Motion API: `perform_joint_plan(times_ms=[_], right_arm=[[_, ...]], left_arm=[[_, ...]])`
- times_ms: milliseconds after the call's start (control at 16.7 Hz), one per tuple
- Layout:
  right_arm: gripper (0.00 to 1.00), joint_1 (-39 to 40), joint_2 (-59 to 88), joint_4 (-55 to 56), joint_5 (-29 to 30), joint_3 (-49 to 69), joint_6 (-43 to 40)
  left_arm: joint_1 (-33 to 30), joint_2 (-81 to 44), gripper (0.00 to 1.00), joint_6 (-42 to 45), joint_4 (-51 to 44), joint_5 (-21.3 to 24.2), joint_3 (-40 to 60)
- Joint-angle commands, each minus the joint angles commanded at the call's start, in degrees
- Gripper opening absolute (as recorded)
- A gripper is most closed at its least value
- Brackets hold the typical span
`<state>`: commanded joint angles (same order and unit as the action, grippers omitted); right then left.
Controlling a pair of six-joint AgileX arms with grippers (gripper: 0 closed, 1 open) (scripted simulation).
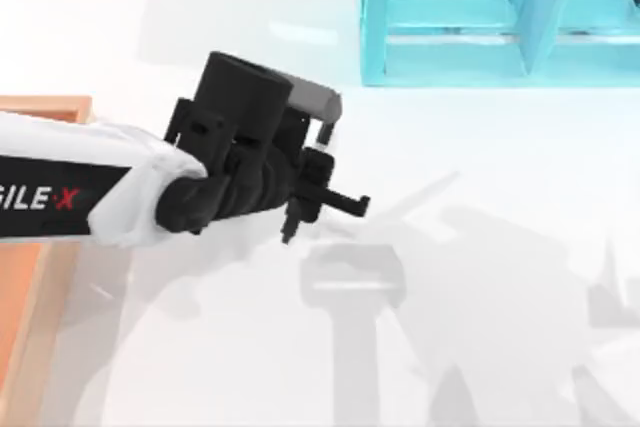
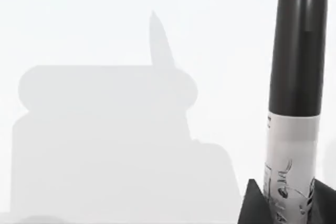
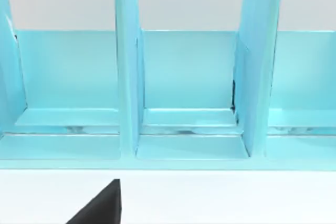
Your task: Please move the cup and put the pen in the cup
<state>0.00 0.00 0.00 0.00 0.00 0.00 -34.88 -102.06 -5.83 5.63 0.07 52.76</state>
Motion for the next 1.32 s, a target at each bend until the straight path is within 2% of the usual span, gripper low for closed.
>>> perform_joint_plan(times_ms=[540, 960, 1140, 1320], right_arm=[[1.00, 0.00, 0.00, 0.00, 0.00, 0.00, 0.00], [1.00, 0.00, 0.00, 0.00, 0.00, 0.00, 0.00], [1.00, 0.00, 0.00, 0.00, 0.00, 0.00, 0.00], [1.00, 0.00, 0.00, 0.00, 0.00, 0.00, 0.00]], left_arm=[[5.92, 8.97, 0.00, 2.87, 30.36, 0.25, -19.58], [11.38, 16.63, 0.00, 5.22, 58.60, -0.98, -33.50], [13.87, 21.37, 0.00, 6.50, 65.55, -1.08, -36.91], [14.81, 23.36, 0.00, 7.20, 67.78, -1.02, -37.78]])
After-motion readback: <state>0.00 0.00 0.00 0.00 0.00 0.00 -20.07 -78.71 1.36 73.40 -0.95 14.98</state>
